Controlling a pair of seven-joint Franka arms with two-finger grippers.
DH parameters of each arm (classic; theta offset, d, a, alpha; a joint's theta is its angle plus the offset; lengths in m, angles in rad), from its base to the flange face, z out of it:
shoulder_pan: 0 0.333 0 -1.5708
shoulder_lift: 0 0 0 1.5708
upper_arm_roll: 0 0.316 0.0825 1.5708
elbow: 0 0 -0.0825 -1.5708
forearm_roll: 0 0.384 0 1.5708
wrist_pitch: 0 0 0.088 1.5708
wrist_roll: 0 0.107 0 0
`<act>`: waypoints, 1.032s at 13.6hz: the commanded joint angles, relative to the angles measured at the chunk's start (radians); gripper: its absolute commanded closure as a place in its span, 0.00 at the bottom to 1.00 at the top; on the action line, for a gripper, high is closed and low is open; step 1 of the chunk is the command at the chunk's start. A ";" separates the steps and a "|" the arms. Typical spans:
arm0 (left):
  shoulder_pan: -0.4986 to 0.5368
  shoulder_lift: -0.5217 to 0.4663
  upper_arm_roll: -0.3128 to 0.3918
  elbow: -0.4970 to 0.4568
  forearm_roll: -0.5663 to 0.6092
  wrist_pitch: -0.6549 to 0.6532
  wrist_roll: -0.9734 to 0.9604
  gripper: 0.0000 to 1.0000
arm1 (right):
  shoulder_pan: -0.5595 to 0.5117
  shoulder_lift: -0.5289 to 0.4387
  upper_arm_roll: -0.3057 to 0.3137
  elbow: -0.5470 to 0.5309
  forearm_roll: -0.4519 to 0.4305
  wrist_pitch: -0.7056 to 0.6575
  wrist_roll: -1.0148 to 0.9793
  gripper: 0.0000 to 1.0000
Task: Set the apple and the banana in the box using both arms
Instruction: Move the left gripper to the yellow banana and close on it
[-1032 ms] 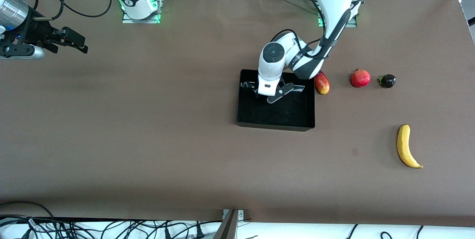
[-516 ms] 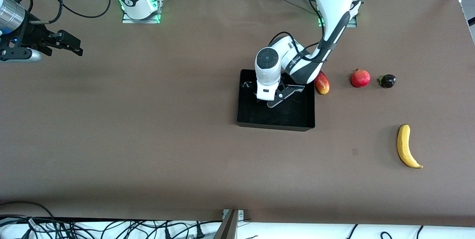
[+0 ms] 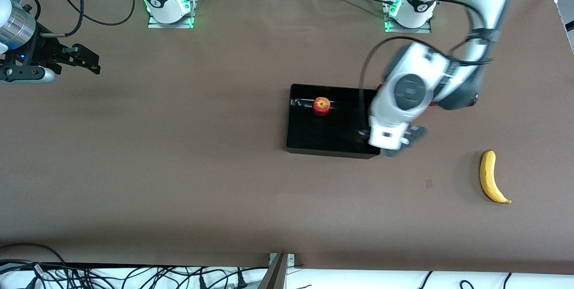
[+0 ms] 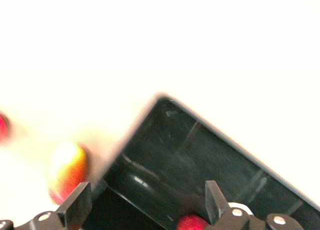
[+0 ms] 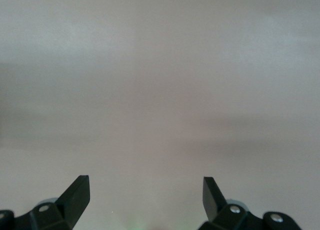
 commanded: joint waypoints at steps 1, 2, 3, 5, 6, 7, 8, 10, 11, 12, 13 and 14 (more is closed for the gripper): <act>0.091 0.005 0.082 0.008 -0.029 -0.013 0.348 0.00 | 0.003 0.019 0.003 0.038 -0.020 0.017 0.006 0.00; 0.122 0.011 0.122 0.008 -0.029 -0.002 0.509 0.00 | 0.004 0.019 0.001 0.038 -0.019 0.017 0.006 0.00; 0.166 0.023 0.148 0.008 -0.026 0.021 0.685 0.00 | 0.004 0.019 0.003 0.040 -0.017 0.024 0.006 0.00; 0.235 0.052 0.179 0.008 -0.013 0.085 0.957 0.00 | 0.004 0.019 0.003 0.040 -0.016 0.035 0.006 0.00; 0.255 0.075 0.208 0.008 -0.012 0.131 1.051 0.00 | 0.004 0.019 0.001 0.040 -0.016 0.037 0.006 0.00; 0.265 0.101 0.242 0.005 -0.013 0.187 1.140 0.00 | 0.004 0.019 0.003 0.040 -0.017 0.037 0.006 0.00; 0.282 0.138 0.267 0.007 -0.022 0.246 1.227 0.00 | 0.004 0.019 0.001 0.040 -0.016 0.038 0.006 0.00; 0.338 0.206 0.270 0.005 -0.010 0.371 1.318 0.00 | 0.004 0.019 0.001 0.040 -0.014 0.037 0.006 0.00; 0.352 0.227 0.270 0.004 -0.010 0.412 1.349 0.00 | 0.004 0.019 0.003 0.040 -0.016 0.038 0.006 0.00; 0.358 0.246 0.270 0.005 -0.012 0.444 1.377 0.00 | 0.004 0.019 0.001 0.040 -0.014 0.038 0.006 0.00; 0.361 0.270 0.271 0.005 -0.012 0.484 1.385 0.00 | 0.004 0.019 0.001 0.040 -0.014 0.038 0.006 0.00; 0.362 0.298 0.270 0.005 -0.012 0.531 1.385 0.00 | 0.004 0.019 0.001 0.040 -0.016 0.038 0.006 0.00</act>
